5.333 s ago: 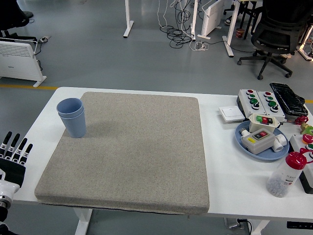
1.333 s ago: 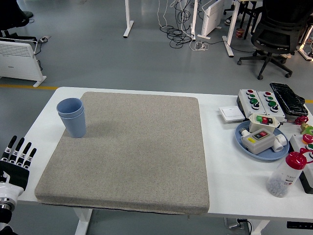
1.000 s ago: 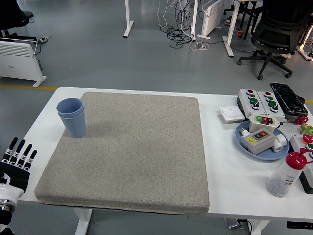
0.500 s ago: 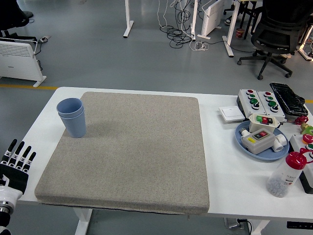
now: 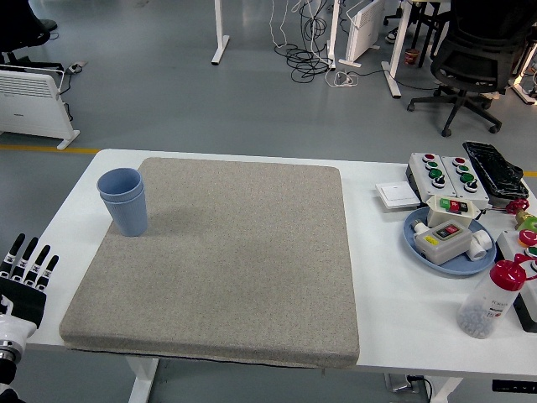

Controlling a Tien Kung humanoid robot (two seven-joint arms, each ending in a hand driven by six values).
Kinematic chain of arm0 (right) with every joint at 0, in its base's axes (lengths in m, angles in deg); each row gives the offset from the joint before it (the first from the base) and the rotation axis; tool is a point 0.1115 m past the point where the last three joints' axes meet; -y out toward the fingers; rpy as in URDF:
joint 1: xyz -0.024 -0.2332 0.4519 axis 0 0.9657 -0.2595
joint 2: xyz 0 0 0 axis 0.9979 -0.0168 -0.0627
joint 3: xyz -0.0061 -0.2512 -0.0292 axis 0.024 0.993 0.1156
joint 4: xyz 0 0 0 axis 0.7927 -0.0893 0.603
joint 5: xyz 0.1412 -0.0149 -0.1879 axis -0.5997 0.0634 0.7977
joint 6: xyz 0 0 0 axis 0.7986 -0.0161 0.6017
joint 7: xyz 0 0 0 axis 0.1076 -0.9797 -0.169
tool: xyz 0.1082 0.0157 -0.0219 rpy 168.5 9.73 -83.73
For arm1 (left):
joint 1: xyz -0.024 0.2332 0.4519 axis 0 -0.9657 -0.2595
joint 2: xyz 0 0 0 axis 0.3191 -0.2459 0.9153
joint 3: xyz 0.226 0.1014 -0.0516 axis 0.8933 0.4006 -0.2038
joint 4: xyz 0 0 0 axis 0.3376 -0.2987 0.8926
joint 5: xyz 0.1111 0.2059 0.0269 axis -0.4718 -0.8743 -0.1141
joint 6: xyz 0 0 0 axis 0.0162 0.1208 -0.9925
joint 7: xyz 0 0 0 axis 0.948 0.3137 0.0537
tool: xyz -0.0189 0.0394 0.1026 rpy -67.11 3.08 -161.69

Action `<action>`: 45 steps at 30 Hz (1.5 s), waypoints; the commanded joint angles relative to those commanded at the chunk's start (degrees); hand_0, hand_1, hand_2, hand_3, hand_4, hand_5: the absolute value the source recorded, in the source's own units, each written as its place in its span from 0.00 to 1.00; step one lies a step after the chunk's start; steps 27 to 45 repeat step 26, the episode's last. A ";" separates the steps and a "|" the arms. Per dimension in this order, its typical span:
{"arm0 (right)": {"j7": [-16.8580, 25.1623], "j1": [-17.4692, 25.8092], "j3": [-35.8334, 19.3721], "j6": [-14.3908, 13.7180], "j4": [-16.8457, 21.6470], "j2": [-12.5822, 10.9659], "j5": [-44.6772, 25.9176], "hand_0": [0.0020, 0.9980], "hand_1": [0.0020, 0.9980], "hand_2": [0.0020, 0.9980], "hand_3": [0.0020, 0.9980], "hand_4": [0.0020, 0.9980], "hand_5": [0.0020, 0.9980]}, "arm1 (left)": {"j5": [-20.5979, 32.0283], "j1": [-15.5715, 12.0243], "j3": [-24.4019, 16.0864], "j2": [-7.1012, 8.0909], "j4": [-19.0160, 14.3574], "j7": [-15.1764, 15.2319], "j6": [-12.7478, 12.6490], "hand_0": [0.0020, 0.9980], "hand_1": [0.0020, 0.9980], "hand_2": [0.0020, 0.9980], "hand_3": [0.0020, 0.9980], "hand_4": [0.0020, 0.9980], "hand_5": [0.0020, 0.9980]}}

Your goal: Push cup pick cup insert cup

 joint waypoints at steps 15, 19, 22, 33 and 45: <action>0.86 -0.25 1.61 0.23 -0.04 -0.05 -2.49 0.75 0.68 0.69 0.57 0.08 0.49 | -0.27 1.27 -0.13 -0.27 0.03 -0.02 0.02 0.86 0.86 0.88 0.83 0.58 1.00; 0.97 -0.50 1.75 0.26 -0.09 -0.09 -2.59 0.75 0.68 0.69 0.57 0.08 0.49 | -0.40 1.78 -0.33 -0.27 -0.05 -0.03 0.07 0.86 0.86 0.88 0.83 0.58 1.00; 1.04 -0.60 1.91 0.22 -0.14 -0.09 -2.85 0.75 0.68 0.69 0.57 0.09 0.49 | -0.40 1.84 -0.59 -0.19 0.04 -0.06 0.11 0.86 0.86 0.88 0.83 0.58 1.00; 1.39 -0.63 2.46 0.25 -0.19 -0.03 -4.19 0.75 0.68 0.69 0.57 0.09 0.49 | -0.53 2.46 -0.48 -0.25 0.21 -0.11 0.19 0.86 0.86 0.88 0.83 0.58 1.00; 1.39 -0.63 2.46 0.25 -0.19 -0.03 -4.19 0.75 0.68 0.69 0.57 0.09 0.49 | -0.53 2.46 -0.48 -0.25 0.21 -0.11 0.19 0.86 0.86 0.88 0.83 0.58 1.00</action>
